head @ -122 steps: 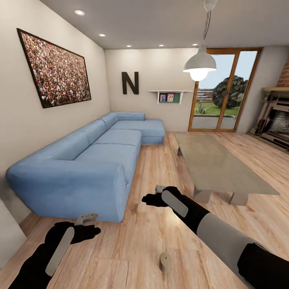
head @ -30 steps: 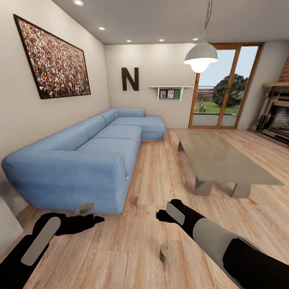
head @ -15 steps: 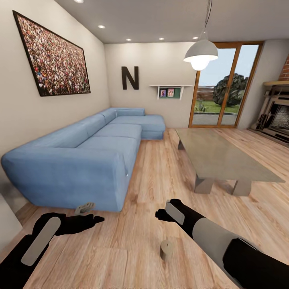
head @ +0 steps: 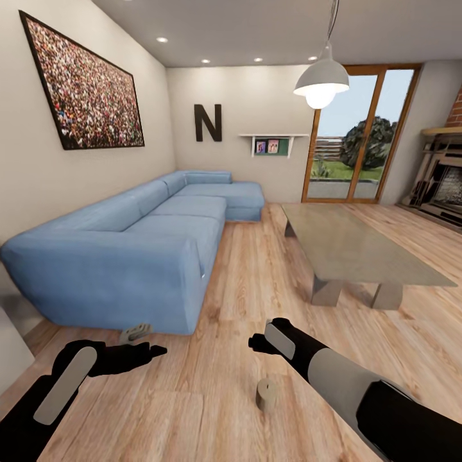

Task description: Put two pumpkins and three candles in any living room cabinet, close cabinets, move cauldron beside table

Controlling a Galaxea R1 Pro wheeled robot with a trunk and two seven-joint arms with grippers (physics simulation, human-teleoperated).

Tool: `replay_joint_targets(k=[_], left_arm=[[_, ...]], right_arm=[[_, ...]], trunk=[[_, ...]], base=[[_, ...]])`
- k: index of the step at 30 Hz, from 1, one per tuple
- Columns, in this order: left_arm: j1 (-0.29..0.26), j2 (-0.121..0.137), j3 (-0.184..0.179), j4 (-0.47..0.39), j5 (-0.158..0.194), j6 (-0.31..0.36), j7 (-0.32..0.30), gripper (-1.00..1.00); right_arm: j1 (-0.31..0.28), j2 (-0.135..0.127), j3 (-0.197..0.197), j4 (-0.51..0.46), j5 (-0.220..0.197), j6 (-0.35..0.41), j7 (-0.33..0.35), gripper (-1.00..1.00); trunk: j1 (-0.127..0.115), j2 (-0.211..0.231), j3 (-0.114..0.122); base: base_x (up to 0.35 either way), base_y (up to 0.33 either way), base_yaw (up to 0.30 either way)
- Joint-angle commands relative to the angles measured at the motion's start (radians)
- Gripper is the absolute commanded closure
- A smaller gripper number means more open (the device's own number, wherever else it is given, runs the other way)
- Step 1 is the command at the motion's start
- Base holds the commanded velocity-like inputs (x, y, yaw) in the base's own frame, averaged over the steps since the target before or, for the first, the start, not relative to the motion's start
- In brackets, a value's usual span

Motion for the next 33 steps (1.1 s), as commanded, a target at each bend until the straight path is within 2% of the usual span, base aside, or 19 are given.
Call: replay_joint_targets(k=[1,16,25,33], left_arm=[[-0.001,0.001,-0.002,-0.001,0.011,0.001,0.011,-1.00],[-0.001,-0.001,-0.003,-0.013,0.012,0.001,0.010,-1.00],[-0.001,-0.002,-0.003,-0.013,0.012,0.001,0.010,-1.00],[-0.001,-0.002,-0.003,-0.014,0.012,0.001,0.010,-1.00]], right_arm=[[-0.001,-0.001,0.006,-0.001,-0.009,0.001,-0.007,-1.00],[-0.001,-0.003,0.006,0.013,-0.011,-0.075,-0.008,-1.00],[0.000,-0.001,0.007,0.024,-0.012,-0.074,-0.025,-1.00],[0.000,0.002,0.007,0.063,-0.011,-0.071,-0.133,-1.00]], trunk=[[0.004,-0.008,-0.004],[0.061,-0.113,-0.051],[0.096,-0.176,-0.079],[0.126,-0.232,-0.105]], base=[[0.000,0.000,0.000],[0.000,0.000,0.000],[0.000,0.000,0.000],[0.000,0.000,0.000]])
